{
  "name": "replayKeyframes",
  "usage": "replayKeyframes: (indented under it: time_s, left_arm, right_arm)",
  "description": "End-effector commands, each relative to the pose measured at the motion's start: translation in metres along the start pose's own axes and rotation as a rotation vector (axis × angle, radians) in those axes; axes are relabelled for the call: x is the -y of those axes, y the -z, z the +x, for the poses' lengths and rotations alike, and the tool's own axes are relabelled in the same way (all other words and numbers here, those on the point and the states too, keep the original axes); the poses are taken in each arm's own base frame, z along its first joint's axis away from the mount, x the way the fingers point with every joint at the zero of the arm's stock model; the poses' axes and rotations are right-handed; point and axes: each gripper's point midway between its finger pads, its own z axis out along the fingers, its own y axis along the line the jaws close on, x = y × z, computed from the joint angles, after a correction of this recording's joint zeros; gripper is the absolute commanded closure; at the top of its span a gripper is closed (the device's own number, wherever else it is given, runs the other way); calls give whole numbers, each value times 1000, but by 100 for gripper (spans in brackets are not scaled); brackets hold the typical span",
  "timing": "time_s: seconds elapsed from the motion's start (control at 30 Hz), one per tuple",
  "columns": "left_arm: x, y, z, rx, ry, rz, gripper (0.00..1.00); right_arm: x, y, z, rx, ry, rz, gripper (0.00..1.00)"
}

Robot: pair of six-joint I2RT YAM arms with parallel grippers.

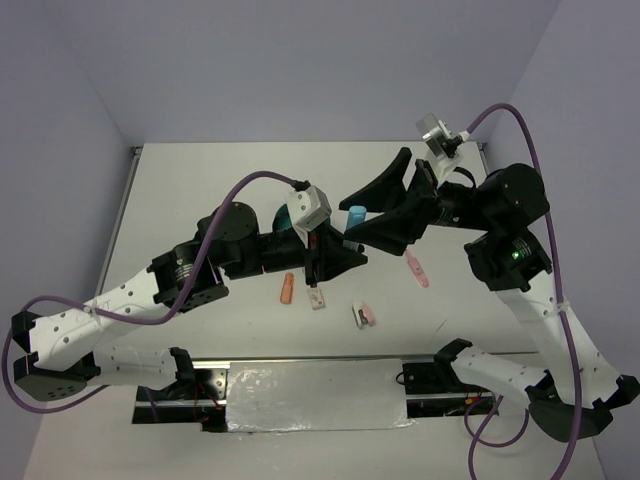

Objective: Sort the stationery into containers
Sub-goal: Close the pen cap on the pen.

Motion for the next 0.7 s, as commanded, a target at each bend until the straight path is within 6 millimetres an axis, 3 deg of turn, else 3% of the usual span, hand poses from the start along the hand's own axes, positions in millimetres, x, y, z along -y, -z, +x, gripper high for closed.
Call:
replayKeyframes:
  time_s: [0.0,0.27,0.33,0.53,0.67]
  left_arm:
    - [10,4,-37,102,-24,42,100]
    - [6,7,-43,116,-26,23,100]
    - [6,7,-45,122,-21,23,100]
    - [-2,9,-57,159,-7,-3,100]
    - [-3,13,-75,208,-7,34,100]
  right_arm:
    - [-6,2,-24,60,112,27,33]
    - [-6,3,-19,55,111,19,63]
    - [-7,3,-15,50,108,3,66]
    - [-11,6,0,27,93,-36,100]
    - [-8,7,15,3,70,-52,100]
